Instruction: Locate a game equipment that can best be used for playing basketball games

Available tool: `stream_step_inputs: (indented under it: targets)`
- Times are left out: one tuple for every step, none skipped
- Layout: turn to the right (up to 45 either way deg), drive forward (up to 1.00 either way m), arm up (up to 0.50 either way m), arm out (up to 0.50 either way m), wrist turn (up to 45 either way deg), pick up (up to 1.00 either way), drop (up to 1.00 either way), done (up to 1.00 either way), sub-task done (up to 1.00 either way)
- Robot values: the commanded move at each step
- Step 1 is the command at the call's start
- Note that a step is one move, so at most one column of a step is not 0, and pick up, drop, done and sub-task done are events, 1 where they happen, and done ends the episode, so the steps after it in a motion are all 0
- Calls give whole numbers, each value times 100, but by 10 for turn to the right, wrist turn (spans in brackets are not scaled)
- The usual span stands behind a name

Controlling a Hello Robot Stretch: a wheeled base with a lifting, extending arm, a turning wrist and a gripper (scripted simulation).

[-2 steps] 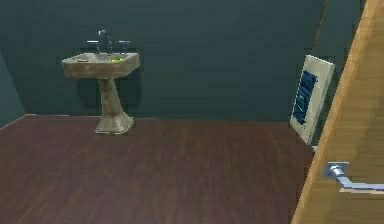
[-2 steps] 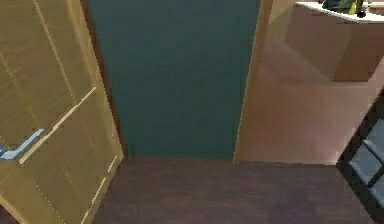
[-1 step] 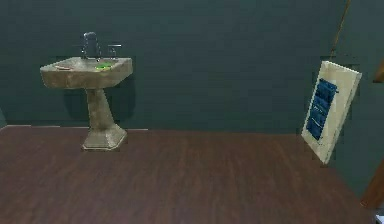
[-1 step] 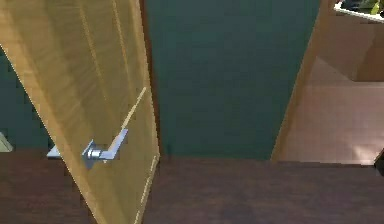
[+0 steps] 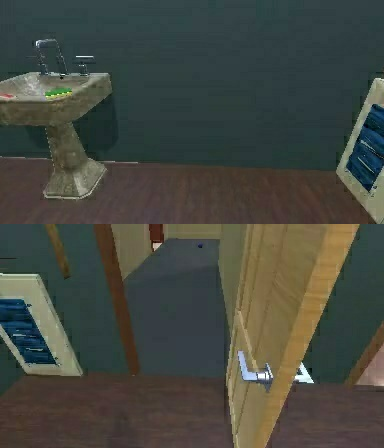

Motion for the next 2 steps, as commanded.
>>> stream_step_inputs:
  targets:
    - [450,0,0,0,0,0,0,0,0]
    - [240,0,0,0,0,0,0,0,0]
